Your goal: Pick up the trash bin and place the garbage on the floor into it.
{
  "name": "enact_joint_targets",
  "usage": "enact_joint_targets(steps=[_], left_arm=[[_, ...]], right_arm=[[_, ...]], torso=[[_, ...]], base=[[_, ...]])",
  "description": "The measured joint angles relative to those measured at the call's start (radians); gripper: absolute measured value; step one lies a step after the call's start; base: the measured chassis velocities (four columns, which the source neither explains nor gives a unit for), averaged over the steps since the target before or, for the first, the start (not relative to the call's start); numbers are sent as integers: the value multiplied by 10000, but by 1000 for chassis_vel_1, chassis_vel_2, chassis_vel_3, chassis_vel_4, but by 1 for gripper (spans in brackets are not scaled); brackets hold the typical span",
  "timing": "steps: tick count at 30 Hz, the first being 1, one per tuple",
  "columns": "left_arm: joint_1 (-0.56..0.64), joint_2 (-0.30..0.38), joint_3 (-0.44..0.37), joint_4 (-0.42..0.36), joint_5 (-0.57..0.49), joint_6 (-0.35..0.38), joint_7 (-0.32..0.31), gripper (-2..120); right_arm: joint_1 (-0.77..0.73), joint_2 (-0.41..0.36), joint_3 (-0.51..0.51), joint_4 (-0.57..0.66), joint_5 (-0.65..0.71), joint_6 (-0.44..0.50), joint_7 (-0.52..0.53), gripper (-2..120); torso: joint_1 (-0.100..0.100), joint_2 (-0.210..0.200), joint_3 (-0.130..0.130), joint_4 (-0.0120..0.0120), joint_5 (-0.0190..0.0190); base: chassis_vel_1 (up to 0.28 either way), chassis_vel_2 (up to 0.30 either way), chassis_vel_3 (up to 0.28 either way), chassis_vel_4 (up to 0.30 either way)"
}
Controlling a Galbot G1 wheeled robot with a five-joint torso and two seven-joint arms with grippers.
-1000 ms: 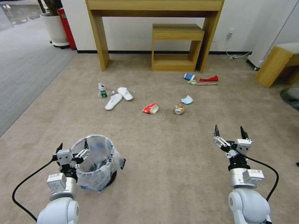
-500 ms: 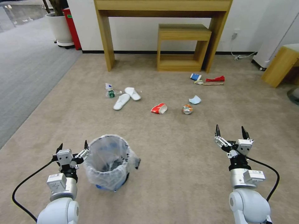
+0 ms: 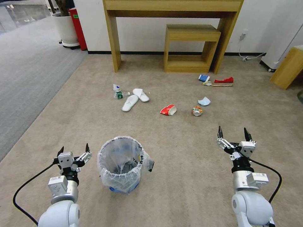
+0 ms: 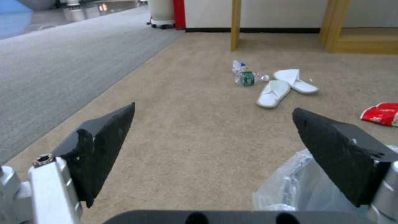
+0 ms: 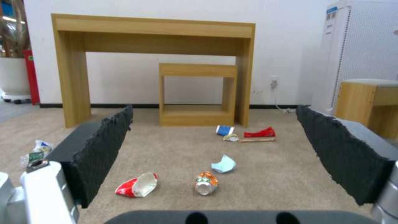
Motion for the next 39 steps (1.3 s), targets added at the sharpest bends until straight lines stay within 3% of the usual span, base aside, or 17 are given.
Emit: enact_joint_targets(steps=[39], left_arm=[[-35, 0, 17, 171, -11, -149, 29, 100]], right_arm=[[44, 123, 42, 86, 21, -123, 60, 100]], torso=[[1, -1, 1, 1, -1]], base=[[-23, 24, 20, -23]])
